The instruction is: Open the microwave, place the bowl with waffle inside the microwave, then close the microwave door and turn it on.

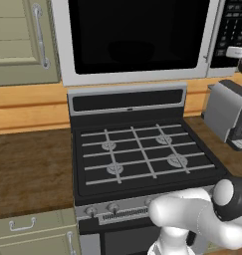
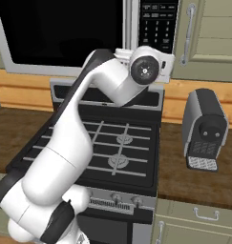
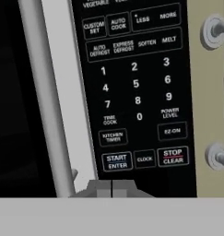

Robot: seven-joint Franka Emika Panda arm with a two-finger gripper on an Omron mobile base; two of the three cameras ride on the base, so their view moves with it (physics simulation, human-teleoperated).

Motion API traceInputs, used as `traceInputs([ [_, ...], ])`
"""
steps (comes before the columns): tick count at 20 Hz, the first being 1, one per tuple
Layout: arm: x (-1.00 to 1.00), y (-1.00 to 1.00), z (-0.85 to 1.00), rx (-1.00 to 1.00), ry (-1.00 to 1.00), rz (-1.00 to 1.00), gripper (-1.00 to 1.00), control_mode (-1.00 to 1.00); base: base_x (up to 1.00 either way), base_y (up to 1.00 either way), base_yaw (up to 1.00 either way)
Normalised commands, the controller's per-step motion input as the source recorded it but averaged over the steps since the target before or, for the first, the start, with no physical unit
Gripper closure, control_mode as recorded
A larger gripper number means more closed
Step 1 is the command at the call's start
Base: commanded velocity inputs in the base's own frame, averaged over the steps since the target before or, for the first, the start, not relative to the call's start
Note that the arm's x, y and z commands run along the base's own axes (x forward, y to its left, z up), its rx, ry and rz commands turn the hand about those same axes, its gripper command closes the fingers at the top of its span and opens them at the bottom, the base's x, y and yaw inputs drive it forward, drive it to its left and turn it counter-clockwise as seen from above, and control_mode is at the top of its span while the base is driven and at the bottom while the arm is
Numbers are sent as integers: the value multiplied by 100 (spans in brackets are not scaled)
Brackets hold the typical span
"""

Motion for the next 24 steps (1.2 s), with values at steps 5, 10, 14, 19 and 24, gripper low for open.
traceInputs([
  [5, 18, 0, -7, 0, -3, 6, 100, -100, 0, 0, 0],
  [10, 39, -7, -11, 0, 0, 7, 100, -100, 0, 0, 0],
  [14, 39, -2, -3, 0, 0, 5, 100, -100, 0, 0, 0],
  [19, 35, 0, -3, 0, 0, 3, 100, -100, 0, 0, 0],
  [24, 44, 0, -9, 0, 0, 2, 100, -100, 0, 0, 0],
])
